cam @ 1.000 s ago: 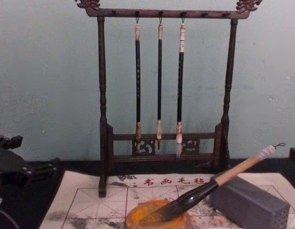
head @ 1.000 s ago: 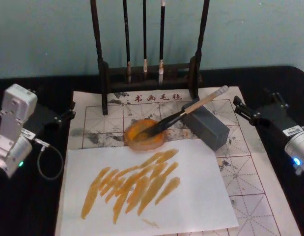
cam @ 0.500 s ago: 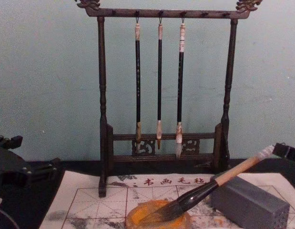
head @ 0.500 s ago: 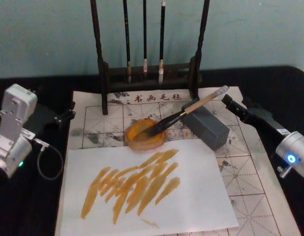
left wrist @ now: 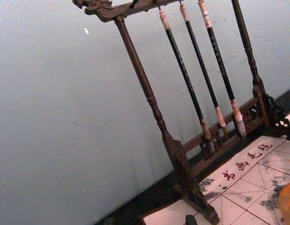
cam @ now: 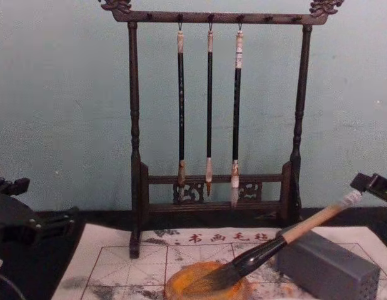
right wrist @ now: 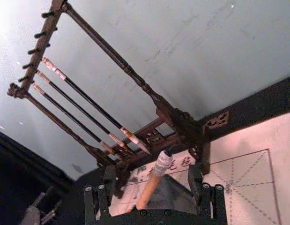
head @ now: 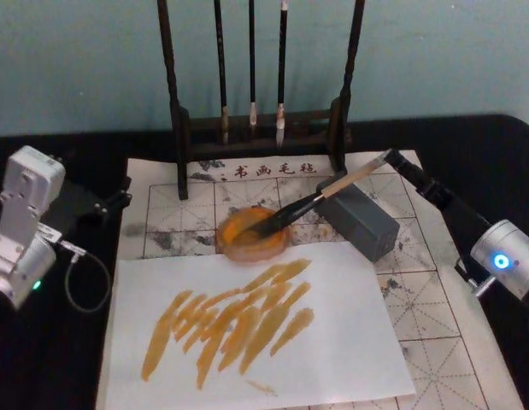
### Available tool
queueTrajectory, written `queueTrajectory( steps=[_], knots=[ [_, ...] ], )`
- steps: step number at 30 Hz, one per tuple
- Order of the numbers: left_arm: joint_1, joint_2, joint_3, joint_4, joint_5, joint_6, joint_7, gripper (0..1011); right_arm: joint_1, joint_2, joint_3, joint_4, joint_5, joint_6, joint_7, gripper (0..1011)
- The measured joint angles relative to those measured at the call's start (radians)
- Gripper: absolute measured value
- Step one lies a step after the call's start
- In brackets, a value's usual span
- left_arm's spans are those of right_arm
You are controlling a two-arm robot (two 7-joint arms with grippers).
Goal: Pick up the brush from the inkstone, write on the paper, then place the brush back to its original position.
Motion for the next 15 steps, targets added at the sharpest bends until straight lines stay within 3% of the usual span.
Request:
queueTrajectory(
  steps=[15],
  knots=[
    [0.000,0.000,0.000,0.000,0.000,0.000,0.000,1001,0.047,-0.024,-0.032,0.081,0.088,0.037,0.033,1000]
  ],
)
